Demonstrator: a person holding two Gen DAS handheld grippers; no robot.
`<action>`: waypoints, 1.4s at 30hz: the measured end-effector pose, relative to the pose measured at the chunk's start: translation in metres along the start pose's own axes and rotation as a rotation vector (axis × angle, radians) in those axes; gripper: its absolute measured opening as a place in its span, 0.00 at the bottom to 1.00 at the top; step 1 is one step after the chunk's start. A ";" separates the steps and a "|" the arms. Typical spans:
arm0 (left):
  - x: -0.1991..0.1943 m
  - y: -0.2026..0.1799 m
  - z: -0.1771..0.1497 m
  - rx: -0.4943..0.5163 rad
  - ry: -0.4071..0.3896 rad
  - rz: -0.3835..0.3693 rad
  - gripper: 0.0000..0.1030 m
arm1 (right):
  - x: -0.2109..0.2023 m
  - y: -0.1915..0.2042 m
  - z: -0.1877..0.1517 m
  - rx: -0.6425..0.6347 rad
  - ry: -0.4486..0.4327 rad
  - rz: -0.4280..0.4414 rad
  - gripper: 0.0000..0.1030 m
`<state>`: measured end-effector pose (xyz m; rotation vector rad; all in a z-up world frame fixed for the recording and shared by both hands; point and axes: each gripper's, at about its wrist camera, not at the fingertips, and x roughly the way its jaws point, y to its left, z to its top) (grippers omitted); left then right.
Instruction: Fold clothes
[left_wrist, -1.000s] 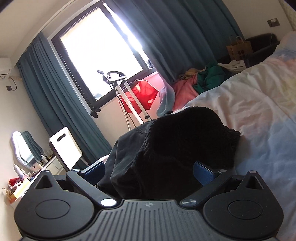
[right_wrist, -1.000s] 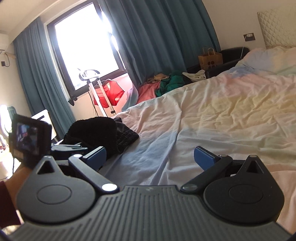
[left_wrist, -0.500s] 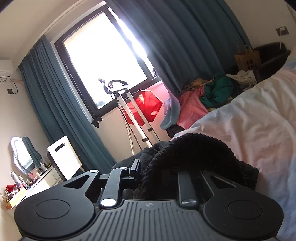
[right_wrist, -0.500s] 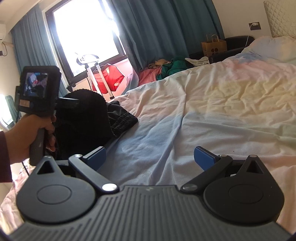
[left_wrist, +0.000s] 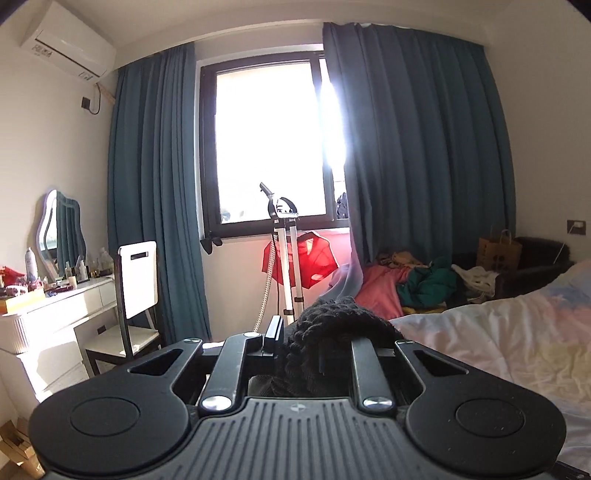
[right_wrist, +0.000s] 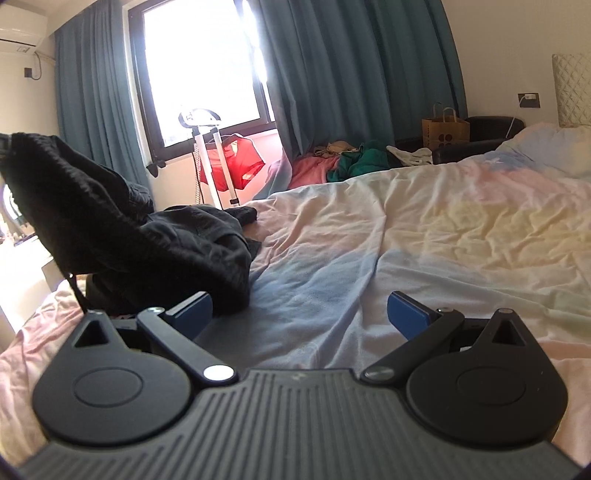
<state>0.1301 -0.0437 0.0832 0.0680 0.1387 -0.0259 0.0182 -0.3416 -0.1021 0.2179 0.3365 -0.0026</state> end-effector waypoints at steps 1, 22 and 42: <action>-0.013 0.011 -0.004 -0.024 0.002 0.001 0.17 | -0.003 0.004 0.000 -0.013 -0.002 0.010 1.00; -0.017 0.131 -0.129 -0.041 0.334 0.162 0.26 | 0.039 0.072 -0.048 -0.158 0.236 0.166 0.88; -0.080 0.045 -0.114 0.277 0.322 -0.042 0.76 | 0.067 0.063 -0.012 0.123 0.148 0.412 0.10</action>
